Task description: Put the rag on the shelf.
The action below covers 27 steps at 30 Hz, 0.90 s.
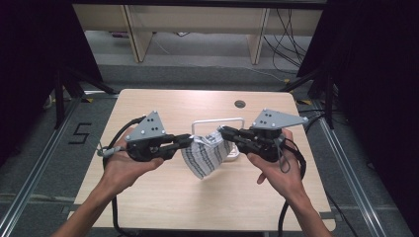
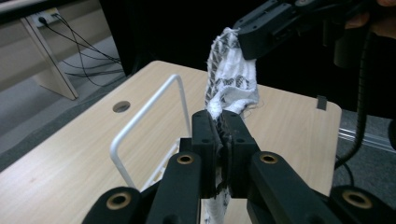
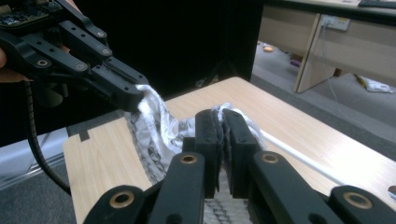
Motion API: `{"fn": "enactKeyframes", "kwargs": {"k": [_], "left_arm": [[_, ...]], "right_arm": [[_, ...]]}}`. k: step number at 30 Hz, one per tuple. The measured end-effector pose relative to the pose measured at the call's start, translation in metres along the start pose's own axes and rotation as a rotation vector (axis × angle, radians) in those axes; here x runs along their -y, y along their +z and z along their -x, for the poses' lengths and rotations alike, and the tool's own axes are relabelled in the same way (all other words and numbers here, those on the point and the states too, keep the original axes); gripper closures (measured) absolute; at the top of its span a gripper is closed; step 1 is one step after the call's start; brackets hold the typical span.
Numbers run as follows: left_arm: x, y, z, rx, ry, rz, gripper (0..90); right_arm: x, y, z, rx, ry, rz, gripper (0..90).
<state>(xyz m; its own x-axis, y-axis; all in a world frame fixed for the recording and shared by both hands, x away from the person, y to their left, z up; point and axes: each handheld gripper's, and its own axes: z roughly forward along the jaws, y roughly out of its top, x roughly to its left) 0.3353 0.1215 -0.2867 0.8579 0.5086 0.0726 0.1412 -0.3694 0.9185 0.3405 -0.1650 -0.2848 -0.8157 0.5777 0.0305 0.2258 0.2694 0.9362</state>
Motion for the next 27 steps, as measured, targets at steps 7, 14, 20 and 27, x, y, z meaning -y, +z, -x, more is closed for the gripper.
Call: {"fn": "enactKeyframes", "kwargs": {"k": [7,14,20,27], "left_arm": [[-0.02,0.002,-0.007,-0.06,0.028,0.041,84.8],[-0.038,0.013,-0.013,-0.084,0.038,0.039,84.8],[-0.047,0.024,-0.021,-0.089,0.025,0.046,84.8],[-0.052,0.035,-0.033,-0.099,0.009,0.047,84.8]], "right_arm": [[-0.008,-0.002,0.008,0.018,0.0,0.04,86.2],[-0.012,-0.007,0.015,0.052,0.006,0.047,86.2],[-0.016,-0.009,0.026,0.09,0.013,0.064,86.2],[-0.018,-0.005,0.039,0.108,0.038,0.071,86.1]]}}
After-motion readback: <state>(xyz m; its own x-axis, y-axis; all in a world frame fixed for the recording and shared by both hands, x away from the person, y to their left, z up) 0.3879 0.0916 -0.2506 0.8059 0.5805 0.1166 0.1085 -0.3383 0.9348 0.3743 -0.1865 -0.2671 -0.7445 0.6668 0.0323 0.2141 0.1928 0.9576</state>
